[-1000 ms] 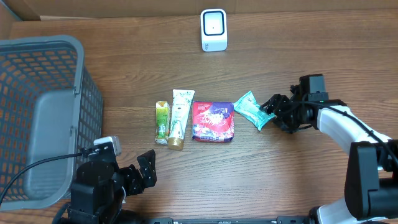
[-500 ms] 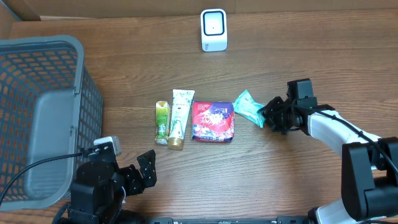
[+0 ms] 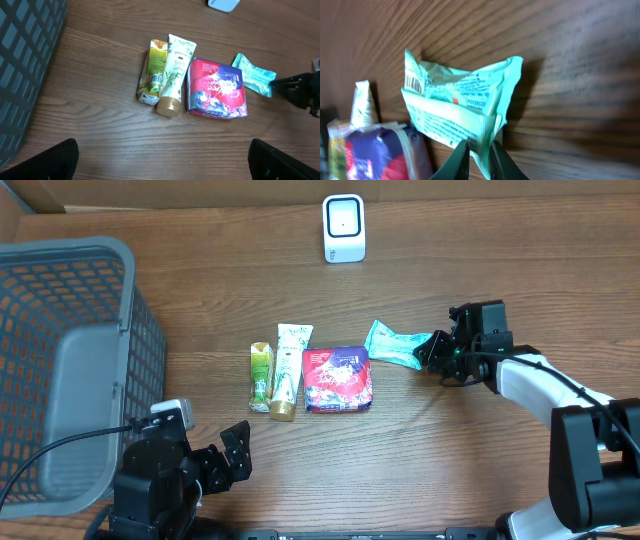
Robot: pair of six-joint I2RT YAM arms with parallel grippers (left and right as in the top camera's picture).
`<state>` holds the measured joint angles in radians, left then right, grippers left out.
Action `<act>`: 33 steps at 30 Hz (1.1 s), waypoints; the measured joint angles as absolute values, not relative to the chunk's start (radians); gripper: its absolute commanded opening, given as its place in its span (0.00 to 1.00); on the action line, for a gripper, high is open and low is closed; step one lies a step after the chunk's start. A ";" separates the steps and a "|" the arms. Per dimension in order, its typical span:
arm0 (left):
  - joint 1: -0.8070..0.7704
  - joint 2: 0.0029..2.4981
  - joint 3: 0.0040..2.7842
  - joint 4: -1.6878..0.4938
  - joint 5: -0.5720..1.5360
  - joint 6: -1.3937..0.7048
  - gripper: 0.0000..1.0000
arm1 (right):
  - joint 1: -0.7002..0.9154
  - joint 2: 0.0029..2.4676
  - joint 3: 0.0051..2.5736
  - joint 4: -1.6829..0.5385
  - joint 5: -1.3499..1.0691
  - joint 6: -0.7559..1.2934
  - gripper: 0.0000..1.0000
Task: Scan the item barcode
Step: 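Lift the wipes pack with right gripper and raise it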
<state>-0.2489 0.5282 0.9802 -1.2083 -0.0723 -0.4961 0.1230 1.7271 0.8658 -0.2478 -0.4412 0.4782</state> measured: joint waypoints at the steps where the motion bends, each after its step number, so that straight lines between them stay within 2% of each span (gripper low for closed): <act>1: -0.249 0.528 0.980 -1.208 -0.072 -0.496 1.00 | 0.117 1.727 0.875 -0.261 -0.439 0.439 0.15; 4: -0.249 0.528 0.980 -1.208 -0.072 -0.496 1.00 | 0.094 1.727 0.895 -0.289 -0.408 0.337 0.14; 5: -0.249 0.528 0.980 -1.208 -0.072 -0.496 1.00 | 0.090 1.727 0.896 -0.291 -0.400 0.316 0.17; 7: -0.249 0.528 0.980 -1.208 -0.072 -0.496 1.00 | 0.084 1.727 0.896 -0.292 -0.387 0.286 0.43; 9: -0.249 0.528 0.980 -1.208 -0.072 -0.496 1.00 | 0.085 1.727 0.896 -0.290 -0.384 0.275 0.61; 12: -0.249 0.528 0.980 -1.208 -0.072 -0.496 1.00 | 0.087 1.727 0.896 -0.273 -0.378 0.256 0.71; 21: -0.249 0.528 0.980 -1.208 -0.072 -0.496 1.00 | 0.092 1.782 0.897 -0.215 -0.413 0.238 0.73; 26: -0.249 0.528 0.980 -1.208 -0.072 -0.496 0.99 | 0.121 1.815 0.904 -0.174 -0.427 0.223 0.70; 29: -0.249 0.528 0.980 -1.208 -0.072 -0.496 0.99 | 0.140 1.829 0.909 -0.162 -0.434 0.213 0.63; 33: -0.249 0.528 0.980 -1.208 -0.072 -0.496 1.00 | 0.153 1.858 0.923 -0.148 -0.442 0.213 0.44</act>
